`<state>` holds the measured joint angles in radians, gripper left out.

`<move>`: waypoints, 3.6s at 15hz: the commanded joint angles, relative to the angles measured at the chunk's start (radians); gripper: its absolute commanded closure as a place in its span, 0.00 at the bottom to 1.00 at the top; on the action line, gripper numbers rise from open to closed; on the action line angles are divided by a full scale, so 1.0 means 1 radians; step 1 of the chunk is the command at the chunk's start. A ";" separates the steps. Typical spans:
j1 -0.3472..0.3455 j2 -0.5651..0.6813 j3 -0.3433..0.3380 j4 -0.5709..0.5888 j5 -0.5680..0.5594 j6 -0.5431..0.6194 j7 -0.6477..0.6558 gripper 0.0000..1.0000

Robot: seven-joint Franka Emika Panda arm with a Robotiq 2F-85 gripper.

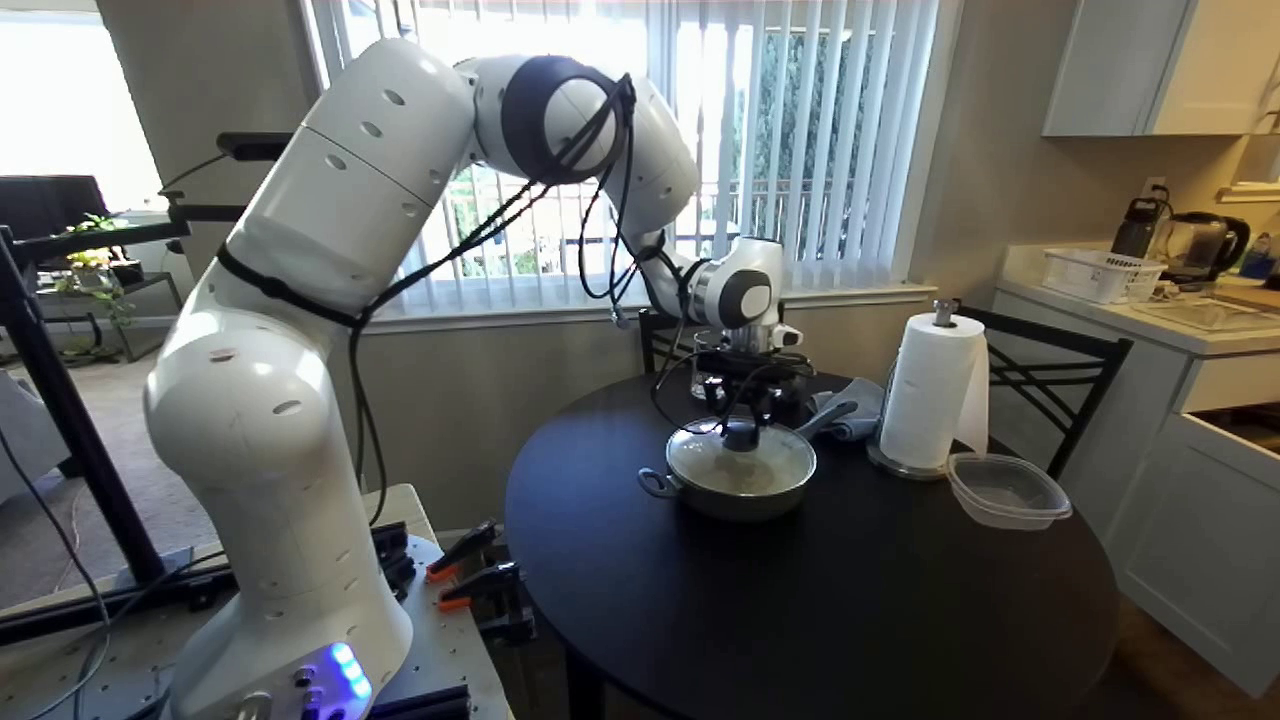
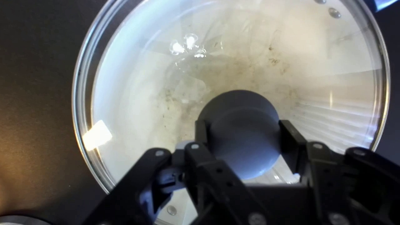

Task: Put the lid on the pot

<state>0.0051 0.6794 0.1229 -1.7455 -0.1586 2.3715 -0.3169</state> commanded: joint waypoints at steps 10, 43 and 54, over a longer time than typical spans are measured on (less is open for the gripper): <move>-0.022 -0.015 0.023 -0.003 0.033 -0.003 -0.076 0.67; -0.058 0.017 0.052 0.039 0.077 -0.016 -0.172 0.00; -0.032 0.017 0.024 0.046 0.056 -0.005 -0.132 0.00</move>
<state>-0.0320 0.6960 0.1518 -1.7019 -0.1075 2.3684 -0.4464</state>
